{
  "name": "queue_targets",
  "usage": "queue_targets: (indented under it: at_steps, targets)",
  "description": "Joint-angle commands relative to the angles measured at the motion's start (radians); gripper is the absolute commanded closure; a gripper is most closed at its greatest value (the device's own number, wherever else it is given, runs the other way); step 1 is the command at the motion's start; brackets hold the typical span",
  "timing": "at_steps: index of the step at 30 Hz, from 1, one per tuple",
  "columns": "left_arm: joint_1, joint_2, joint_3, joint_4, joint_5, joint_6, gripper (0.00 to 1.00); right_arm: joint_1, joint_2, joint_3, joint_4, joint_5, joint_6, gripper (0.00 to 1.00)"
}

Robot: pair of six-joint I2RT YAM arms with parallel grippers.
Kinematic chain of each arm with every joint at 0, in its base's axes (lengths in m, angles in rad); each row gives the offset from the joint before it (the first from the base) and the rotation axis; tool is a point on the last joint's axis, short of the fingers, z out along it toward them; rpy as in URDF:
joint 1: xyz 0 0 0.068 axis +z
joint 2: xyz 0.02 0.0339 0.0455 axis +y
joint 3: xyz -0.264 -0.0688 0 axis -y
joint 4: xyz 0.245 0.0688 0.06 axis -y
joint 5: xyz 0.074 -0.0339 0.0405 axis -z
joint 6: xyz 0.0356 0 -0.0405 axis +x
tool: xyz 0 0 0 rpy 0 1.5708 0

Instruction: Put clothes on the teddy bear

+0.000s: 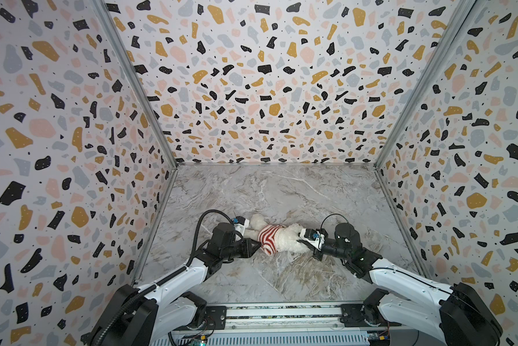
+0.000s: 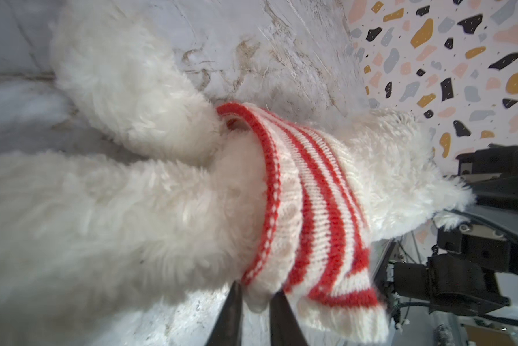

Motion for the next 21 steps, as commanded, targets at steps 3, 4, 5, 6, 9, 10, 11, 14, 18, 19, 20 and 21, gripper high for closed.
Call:
queue_targets:
  at_steps: [3, 4, 5, 6, 9, 10, 11, 14, 18, 19, 20, 21]
  targets:
    - [-0.006, -0.024, 0.022, 0.024, -0.022, 0.019, 1.0, -0.004, -0.014, 0.021, 0.024, -0.023, -0.012, 1.0]
    - [-0.006, -0.027, 0.022, 0.022, -0.025, 0.019, 1.0, -0.004, -0.014, 0.021, 0.023, -0.02, -0.012, 1.0]
    - [-0.005, -0.031, 0.021, 0.017, -0.032, 0.018, 1.0, -0.004, -0.016, 0.021, 0.02, -0.019, -0.014, 1.0]
    - [-0.005, -0.032, 0.022, 0.008, -0.048, 0.019, 1.0, -0.004, -0.019, 0.021, 0.018, -0.013, -0.014, 1.0]
    - [0.011, -0.04, 0.02, -0.033, -0.115, 0.015, 1.0, -0.004, -0.035, 0.015, 0.015, 0.015, -0.012, 1.0]
    - [0.022, -0.047, 0.014, -0.037, -0.13, 0.006, 1.0, -0.004, -0.04, 0.013, 0.015, 0.023, -0.013, 1.0]
    - [0.039, -0.057, 0.005, -0.037, -0.147, -0.009, 1.0, -0.004, -0.047, 0.011, 0.015, 0.035, -0.009, 1.0]
    - [0.095, -0.086, -0.016, -0.057, -0.196, -0.038, 1.0, -0.004, -0.045, 0.018, -0.006, 0.065, -0.006, 1.0]
    - [0.135, -0.101, -0.021, -0.076, -0.236, -0.052, 1.0, -0.003, -0.041, 0.021, -0.004, 0.046, -0.015, 1.0]
    - [0.143, -0.106, -0.024, -0.078, -0.25, -0.061, 1.0, -0.003, -0.047, 0.019, -0.002, 0.045, -0.021, 1.0]
    - [0.152, -0.111, -0.028, -0.075, -0.261, -0.074, 1.0, -0.003, -0.053, 0.016, 0.001, 0.048, -0.023, 1.0]
    - [0.16, -0.115, -0.035, -0.071, -0.271, -0.085, 1.0, -0.003, -0.06, 0.012, 0.005, 0.051, -0.025, 1.0]
